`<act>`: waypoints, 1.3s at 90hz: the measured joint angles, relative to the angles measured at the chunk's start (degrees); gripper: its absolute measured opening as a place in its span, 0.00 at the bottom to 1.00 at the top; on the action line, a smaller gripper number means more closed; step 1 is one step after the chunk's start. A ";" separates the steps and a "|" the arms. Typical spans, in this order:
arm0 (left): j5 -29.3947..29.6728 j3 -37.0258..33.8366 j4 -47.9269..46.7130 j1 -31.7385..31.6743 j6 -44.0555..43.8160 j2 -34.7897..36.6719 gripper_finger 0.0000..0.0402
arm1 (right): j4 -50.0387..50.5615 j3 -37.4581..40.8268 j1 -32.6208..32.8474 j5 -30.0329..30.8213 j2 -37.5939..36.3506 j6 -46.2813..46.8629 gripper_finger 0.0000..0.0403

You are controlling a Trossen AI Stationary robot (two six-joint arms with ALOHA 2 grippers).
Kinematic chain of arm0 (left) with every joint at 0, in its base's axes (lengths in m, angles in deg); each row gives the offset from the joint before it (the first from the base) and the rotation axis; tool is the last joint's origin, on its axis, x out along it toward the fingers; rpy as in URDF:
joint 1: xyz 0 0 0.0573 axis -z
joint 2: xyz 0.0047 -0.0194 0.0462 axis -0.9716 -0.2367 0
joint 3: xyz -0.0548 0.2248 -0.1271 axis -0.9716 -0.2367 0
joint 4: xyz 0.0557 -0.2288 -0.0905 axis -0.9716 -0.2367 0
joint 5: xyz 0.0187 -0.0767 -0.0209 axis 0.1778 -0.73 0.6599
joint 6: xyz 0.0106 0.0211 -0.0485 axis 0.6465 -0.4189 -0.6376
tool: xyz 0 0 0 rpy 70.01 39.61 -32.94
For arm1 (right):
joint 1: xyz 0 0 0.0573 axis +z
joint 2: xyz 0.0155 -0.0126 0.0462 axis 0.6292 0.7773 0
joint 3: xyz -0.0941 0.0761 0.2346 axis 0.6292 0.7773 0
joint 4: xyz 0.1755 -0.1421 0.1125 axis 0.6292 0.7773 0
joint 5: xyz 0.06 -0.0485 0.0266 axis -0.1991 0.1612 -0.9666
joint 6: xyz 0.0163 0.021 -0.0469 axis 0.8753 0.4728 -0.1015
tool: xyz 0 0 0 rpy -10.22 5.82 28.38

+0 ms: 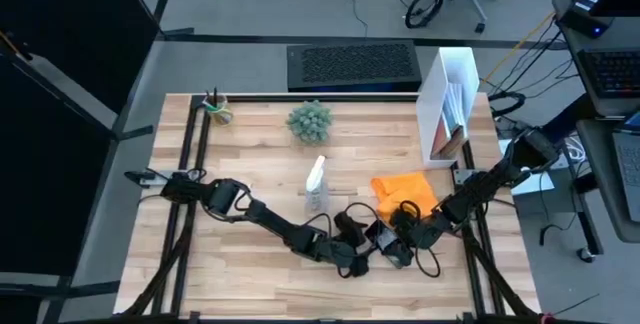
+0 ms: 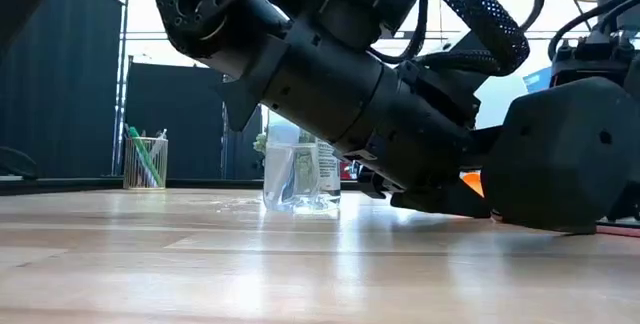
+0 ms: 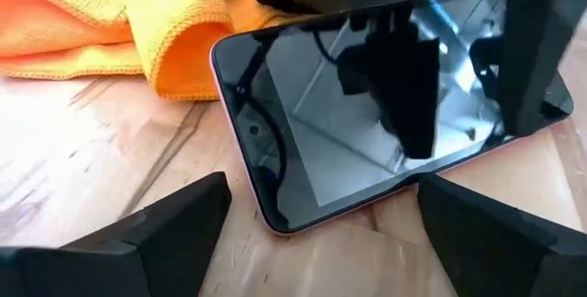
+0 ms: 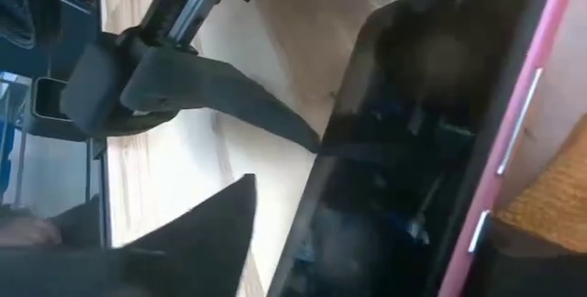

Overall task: Apply microfiber cloth
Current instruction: Spray the front of the cellphone using the spray bottle

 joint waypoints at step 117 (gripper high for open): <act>20.04 -8.47 -82.70 17.90 -39.58 46.52 0.84 | 20.32 -21.55 -20.23 10.49 -13.24 -53.78 0.02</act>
